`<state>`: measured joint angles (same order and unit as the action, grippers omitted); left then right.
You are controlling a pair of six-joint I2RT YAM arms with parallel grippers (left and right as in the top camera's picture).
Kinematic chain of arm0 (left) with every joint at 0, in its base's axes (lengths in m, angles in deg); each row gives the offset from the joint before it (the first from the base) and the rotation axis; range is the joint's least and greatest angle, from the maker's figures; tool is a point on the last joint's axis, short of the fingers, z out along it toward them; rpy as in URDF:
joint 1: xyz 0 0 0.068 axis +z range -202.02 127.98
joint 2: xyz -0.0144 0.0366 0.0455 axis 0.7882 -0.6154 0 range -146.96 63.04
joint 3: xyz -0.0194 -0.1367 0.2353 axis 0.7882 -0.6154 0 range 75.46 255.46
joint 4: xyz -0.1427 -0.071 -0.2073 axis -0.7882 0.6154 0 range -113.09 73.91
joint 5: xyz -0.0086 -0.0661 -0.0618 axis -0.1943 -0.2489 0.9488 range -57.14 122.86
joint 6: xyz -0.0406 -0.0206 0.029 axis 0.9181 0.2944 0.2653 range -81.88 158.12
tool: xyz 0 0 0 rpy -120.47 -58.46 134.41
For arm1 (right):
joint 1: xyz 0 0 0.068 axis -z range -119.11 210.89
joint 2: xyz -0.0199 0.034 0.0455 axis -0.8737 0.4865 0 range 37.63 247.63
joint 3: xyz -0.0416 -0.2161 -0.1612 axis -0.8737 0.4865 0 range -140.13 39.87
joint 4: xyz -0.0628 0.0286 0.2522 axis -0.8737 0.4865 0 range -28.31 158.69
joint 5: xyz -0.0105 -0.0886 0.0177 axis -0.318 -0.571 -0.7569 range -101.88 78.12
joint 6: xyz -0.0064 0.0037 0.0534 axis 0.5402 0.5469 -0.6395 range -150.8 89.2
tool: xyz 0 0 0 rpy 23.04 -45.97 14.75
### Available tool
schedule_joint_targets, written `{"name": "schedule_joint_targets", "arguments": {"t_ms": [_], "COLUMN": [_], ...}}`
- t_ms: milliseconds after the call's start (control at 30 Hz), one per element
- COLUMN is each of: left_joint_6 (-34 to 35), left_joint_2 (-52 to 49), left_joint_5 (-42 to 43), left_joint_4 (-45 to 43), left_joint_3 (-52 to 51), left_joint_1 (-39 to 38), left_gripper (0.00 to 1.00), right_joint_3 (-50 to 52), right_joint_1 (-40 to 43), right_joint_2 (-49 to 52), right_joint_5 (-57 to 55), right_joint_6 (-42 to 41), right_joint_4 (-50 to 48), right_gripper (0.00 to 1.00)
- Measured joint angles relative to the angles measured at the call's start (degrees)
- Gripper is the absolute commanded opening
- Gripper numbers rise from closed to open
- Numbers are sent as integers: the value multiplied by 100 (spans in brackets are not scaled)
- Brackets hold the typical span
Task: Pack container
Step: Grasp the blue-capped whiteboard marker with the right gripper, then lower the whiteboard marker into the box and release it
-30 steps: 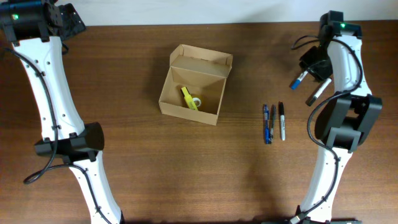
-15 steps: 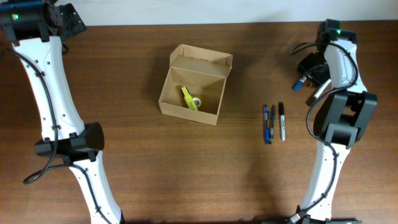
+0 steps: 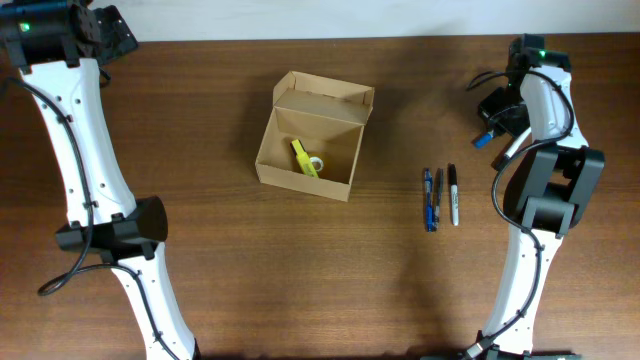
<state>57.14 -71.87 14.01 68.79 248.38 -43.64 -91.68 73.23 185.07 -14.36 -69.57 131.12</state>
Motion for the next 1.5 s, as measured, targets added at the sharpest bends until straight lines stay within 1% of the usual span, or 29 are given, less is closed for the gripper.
{"name": "schedule_joint_targets", "arguments": {"t_ms": [167, 300, 367, 400, 600, 767, 900, 1000, 1100, 1267, 1500], "left_joint_6": [2, 0, 0, 2, 2, 0, 0, 0, 0, 2, 2], "left_joint_2": [0, 0, 0, 0, 0, 0, 0, 0, 0, 0, 0], "left_joint_5": [-2, 0, 0, -2, 0, 0, -2, 0, 0, 0, 0], "left_joint_4": [0, 0, 0, 0, 0, 2, 0, 0, 2, 2, 0], "left_joint_3": [0, 0, 0, 0, 0, 0, 0, 0, 0, 0, 0], "left_joint_1": [0, 0, 0, 0, 0, 0, 0, 0, 0, 0, 0], "left_gripper": [100, 100, 100, 100, 100, 100, 100, 100, 100, 100, 100], "right_joint_3": [-24, -205, -518, -649, -2520, -4006, -4629, -4631, -4330, -3340, -1891], "right_joint_1": [0, -74, -221, -273, -1143, -2142, -3093, -3674, -3978, -4087, -4087], "right_joint_2": [0, 2, 2, 2, -122, -577, -988, -1078, -997, -820, -750], "right_joint_5": [380, 911, 1139, 1189, 1453, 1497, 1480, 1388, 1285, 1086, 997], "right_joint_6": [468, 1263, 1812, 1958, 3423, 4544, 5512, 6067, 6557, 7036, 7173], "right_joint_4": [-55, 221, 535, 643, 1755, 2308, 2583, 2684, 2682, 2326, 1572], "right_gripper": [4, 4, 4, 4, 4, 4, 4, 4, 4, 4, 4]}}
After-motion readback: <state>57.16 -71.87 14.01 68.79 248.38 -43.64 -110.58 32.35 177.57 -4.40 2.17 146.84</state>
